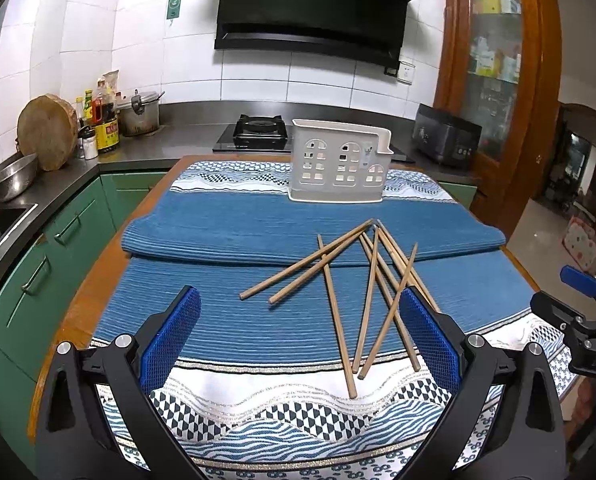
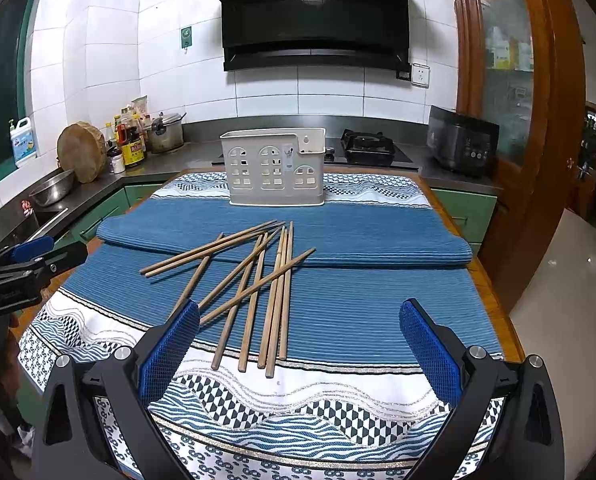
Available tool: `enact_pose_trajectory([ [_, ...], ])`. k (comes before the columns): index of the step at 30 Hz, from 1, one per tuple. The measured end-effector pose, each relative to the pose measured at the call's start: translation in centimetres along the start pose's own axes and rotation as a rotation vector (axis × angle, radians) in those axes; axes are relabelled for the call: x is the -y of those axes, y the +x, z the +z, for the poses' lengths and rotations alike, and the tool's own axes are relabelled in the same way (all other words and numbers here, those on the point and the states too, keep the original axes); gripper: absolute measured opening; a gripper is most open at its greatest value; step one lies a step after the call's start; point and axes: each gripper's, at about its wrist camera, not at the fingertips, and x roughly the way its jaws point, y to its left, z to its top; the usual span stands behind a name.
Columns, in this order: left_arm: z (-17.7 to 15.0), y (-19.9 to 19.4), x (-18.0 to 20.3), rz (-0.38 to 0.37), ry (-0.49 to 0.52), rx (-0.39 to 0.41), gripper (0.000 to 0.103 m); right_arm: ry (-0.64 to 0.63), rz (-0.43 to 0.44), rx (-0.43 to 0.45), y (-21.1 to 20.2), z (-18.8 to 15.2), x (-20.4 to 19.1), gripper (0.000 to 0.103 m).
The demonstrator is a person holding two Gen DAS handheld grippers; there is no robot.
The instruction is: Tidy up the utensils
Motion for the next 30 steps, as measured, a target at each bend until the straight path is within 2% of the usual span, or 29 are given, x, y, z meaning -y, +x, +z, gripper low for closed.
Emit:
enact_pose_trajectory([
  [6,0.1,0.5,-0.4,-0.011,0.032,0.001,0.098,0.0,0.003,-0.004,0.4,-0.1,0.0,0.097],
  [9,0.2,1.1,-0.5,0.031,0.077,-0.021,0.098,0.001,0.006,-0.009,0.7,-0.1,-0.1,0.097],
  [12,0.5,1.4,-0.7,0.011,0.089,-0.031,0.098,0.001,0.009,-0.017,1.0,-0.2,-0.1,0.097],
  [13,0.5,1.7,-0.9,0.008,0.088,-0.066,0.098,0.001,0.01,-0.019,1.1,-0.2,-0.2,0.097],
  [19,1.1,2.4,-1.1,0.003,0.103,-0.004,0.097,-0.002,0.015,-0.029,1.5,-0.3,-0.2,0.097],
  [21,1.1,2.5,-1.1,-0.001,0.113,0.006,0.09,0.001,0.017,-0.032,1.8,0.0,-0.1,0.097],
  [25,1.3,3.1,-0.6,-0.026,0.15,0.006,0.066,0.006,0.026,-0.04,2.1,0.0,-0.1,0.097],
  [30,0.9,4.6,0.4,-0.033,0.242,-0.026,0.053,0.0,0.035,-0.05,2.7,0.0,-0.1,0.097],
])
